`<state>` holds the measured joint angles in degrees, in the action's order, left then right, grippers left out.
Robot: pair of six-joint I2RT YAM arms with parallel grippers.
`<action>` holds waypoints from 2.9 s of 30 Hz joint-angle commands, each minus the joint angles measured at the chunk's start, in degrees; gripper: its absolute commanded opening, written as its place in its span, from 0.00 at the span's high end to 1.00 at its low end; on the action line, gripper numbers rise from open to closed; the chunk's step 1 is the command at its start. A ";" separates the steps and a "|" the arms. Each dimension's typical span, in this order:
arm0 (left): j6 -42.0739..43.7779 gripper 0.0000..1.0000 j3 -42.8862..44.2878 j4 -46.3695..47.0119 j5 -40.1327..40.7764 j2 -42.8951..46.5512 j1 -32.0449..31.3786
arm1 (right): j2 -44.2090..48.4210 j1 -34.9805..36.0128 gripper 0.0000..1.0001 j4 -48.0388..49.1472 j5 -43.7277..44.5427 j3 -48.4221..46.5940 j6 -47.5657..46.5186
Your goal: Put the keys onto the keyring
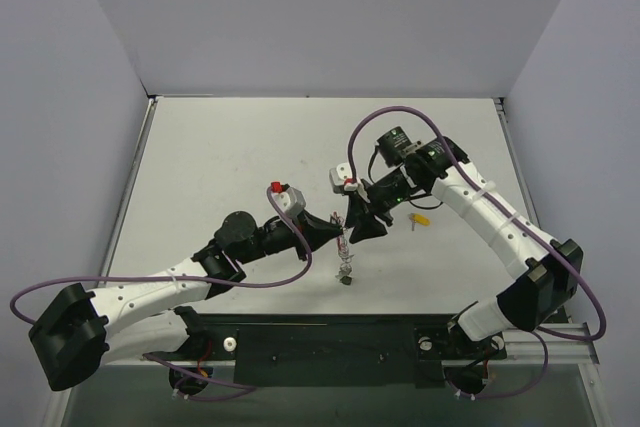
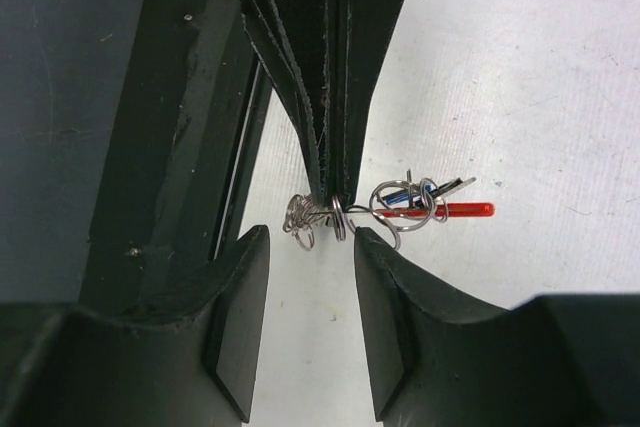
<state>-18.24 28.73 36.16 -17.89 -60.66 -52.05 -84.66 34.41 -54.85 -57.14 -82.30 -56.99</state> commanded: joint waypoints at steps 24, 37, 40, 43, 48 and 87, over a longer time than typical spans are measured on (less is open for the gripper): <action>15.17 1.00 -0.96 3.65 -16.39 11.36 -0.68 | 7.94 -2.25 0.29 -28.91 -5.53 -6.02 -15.42; 0.58 1.00 -2.19 18.33 -11.56 4.33 -0.51 | 0.81 4.17 0.51 -29.62 -4.03 -12.71 -20.79; -5.20 1.00 -3.24 20.79 -8.23 4.59 -0.51 | 2.04 4.17 0.55 -27.86 -3.33 -10.78 -18.96; -7.86 1.00 -3.94 21.92 -6.37 4.94 -0.59 | 2.40 3.47 0.58 -26.45 -3.15 -10.07 -17.19; -9.71 1.00 -5.17 23.08 -5.93 5.29 -0.60 | 1.79 2.94 0.60 -25.83 -4.90 -10.69 -15.17; -7.60 1.00 -1.66 25.10 -11.82 0.19 -0.95 | 6.44 -4.00 0.65 2.82 -14.31 3.64 22.27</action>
<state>-26.30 23.51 55.59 -28.86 -60.75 -52.80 -80.31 30.09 -55.22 -67.83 -80.47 -39.18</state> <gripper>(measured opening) 0.017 0.359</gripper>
